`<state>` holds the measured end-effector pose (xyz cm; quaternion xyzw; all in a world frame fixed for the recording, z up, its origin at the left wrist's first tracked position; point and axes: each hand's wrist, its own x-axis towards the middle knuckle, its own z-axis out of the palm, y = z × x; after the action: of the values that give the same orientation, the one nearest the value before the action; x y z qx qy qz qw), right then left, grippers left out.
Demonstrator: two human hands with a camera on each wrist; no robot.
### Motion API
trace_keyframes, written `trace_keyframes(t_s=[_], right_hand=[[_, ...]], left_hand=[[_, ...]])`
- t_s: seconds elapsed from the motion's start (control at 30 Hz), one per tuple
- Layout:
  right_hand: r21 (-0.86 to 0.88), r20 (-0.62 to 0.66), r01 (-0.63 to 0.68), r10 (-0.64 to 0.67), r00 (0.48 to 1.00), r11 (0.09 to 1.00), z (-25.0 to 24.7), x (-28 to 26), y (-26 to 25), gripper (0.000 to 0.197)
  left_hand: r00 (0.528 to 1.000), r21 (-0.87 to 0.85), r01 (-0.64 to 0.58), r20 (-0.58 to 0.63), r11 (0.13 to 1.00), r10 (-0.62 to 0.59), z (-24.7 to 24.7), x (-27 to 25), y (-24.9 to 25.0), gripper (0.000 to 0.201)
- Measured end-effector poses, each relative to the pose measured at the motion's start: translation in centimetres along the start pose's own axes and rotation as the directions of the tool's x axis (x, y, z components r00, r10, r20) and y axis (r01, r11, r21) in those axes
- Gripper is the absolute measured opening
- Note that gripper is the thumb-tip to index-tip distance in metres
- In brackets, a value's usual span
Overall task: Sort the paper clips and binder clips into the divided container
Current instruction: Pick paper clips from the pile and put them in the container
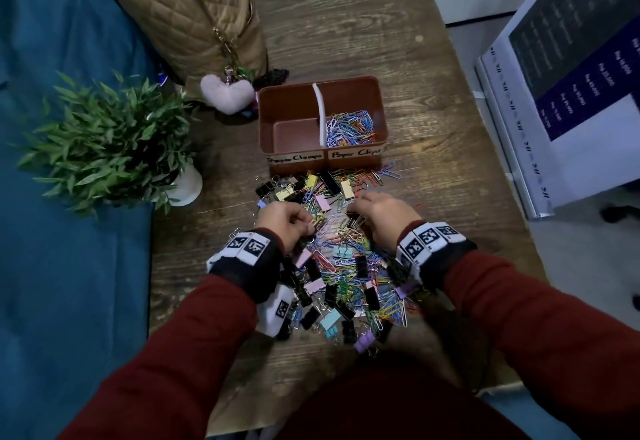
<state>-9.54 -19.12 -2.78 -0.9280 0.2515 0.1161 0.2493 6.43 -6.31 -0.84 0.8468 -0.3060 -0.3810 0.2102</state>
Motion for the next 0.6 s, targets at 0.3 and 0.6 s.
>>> trace_keyframes(t_s=[0.3, 0.6], right_hand=[[-0.048, 0.047, -0.069, 0.071, 0.996, 0.996, 1.2, -1.9, -0.6, 0.046], [-0.181, 0.043, 0.017, -0.009, 0.999, 0.983, 1.8, -1.2, -3.0, 0.032]], left_hand=[[0.999, -0.228, 0.025, -0.035, 0.973, -0.033, -1.4, -0.4, 0.2, 0.010], [0.996, -0.543, 0.058, -0.020, 0.838, -0.082, -2.3, -0.6, 1.0, 0.019]])
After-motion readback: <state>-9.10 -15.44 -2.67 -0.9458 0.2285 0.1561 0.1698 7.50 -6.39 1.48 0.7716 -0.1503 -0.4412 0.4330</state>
